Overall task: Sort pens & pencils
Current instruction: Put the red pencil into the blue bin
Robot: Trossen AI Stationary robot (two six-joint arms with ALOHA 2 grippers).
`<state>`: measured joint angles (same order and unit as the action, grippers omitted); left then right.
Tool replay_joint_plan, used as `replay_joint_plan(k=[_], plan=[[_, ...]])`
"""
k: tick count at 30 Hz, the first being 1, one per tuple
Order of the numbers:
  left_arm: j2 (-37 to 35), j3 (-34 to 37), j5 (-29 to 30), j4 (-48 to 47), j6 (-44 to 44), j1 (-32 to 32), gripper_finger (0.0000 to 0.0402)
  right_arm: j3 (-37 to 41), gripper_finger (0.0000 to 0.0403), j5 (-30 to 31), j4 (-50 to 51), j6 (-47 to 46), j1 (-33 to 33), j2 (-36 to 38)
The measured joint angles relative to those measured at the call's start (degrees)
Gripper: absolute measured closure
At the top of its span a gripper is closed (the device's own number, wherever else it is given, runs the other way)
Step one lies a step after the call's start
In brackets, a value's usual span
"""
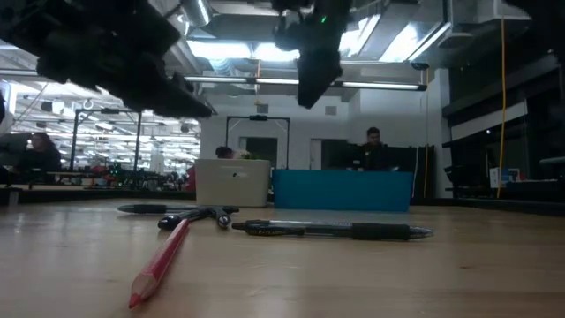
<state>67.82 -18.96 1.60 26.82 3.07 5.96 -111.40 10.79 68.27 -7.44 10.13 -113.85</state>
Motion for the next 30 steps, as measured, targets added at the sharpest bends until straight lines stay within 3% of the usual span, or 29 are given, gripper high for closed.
replay_joint_plan(k=[4, 10, 13, 16, 20, 30], plan=[[-2.96, 0.01, 2.04, -1.15, 0.0, 2.71, 0.0319, 10.4, 0.0232, 0.91, -6.82, -2.75, -4.55, 7.0], [-5.19, 0.02, 2.52, -1.5, 0.0, 6.01, 0.0319, 27.87, 0.0232, 12.21, -15.93, -12.91, -12.81, 19.89], [-5.37, 0.02, 3.01, -1.34, -0.01, 6.86, 0.0319, 36.26, 0.0232, 17.37, -24.96, -16.29, -17.53, 25.75], [-5.36, 0.02, 3.54, -0.56, -0.01, 7.37, 0.0319, 43.94, 0.0232, 18.11, -36.86, -16.36, -21.93, 30.19], [-5.36, 0.02, 3.48, 0.67, -1.15, 7.38, 0.0319, 52.28, 0.0232, 18.13, -50.41, -15.13, -26.02, 32.75], [-4.45, -0.6, 3.17, 1.88, -4.06, 10.31, 0.0319, 67.02, 0.0232, 19.45, -69.22, -17.97, -30.96, 32.75]])
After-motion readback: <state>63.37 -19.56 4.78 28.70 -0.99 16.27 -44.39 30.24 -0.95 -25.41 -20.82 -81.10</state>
